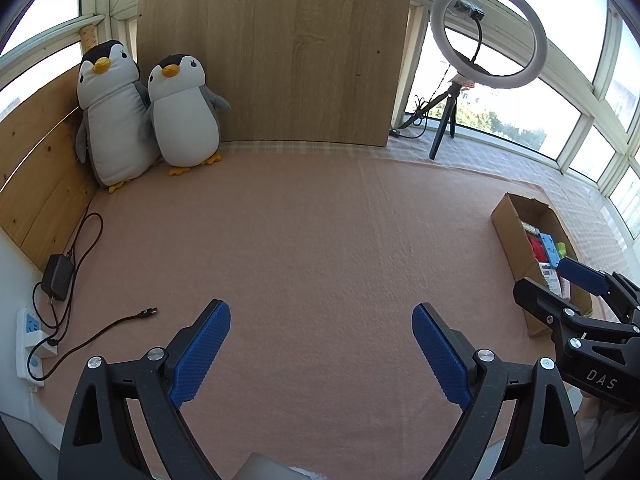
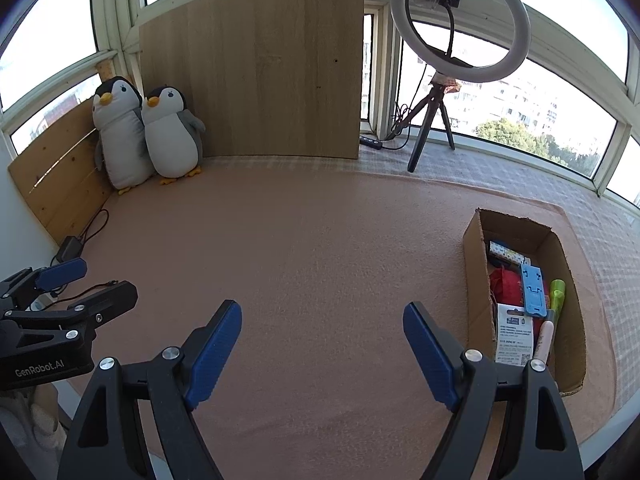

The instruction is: Organize objects

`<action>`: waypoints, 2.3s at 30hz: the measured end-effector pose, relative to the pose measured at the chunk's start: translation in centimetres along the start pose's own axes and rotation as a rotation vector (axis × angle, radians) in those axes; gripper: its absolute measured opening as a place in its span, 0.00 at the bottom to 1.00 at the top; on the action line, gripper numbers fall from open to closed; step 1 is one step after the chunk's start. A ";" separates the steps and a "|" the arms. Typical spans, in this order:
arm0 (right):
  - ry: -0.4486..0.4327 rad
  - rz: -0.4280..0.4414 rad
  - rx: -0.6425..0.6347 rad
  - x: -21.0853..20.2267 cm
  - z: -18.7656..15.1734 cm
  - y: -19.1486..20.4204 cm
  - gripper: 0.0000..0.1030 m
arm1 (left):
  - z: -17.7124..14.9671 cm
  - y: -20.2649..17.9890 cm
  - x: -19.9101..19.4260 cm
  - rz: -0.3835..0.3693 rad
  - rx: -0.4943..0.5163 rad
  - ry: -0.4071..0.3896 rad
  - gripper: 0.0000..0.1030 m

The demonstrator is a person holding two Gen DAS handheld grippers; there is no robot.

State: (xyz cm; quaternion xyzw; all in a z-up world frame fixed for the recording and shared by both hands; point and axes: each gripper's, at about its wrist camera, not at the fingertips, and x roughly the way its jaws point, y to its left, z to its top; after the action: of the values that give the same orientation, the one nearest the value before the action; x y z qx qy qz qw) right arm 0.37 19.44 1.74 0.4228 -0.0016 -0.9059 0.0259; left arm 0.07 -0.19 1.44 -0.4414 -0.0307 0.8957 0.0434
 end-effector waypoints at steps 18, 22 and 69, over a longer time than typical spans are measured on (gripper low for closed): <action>0.012 0.001 0.014 0.4 0.0 -0.2 0.78 | -0.1 0.2 0.2 0.000 -0.002 0.003 0.92; 0.015 0.003 0.017 0.5 0.0 -0.4 0.78 | -0.1 0.2 0.2 0.001 -0.001 0.004 0.93; 0.038 0.000 0.034 1.0 -0.5 -1.0 0.78 | 0.1 0.3 0.6 -0.001 0.004 0.009 0.98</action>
State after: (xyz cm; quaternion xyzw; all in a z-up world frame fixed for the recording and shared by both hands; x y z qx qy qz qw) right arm 0.04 20.41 0.66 0.4402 -0.0164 -0.8976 0.0188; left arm -0.43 -0.44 0.96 -0.4451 -0.0291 0.8939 0.0449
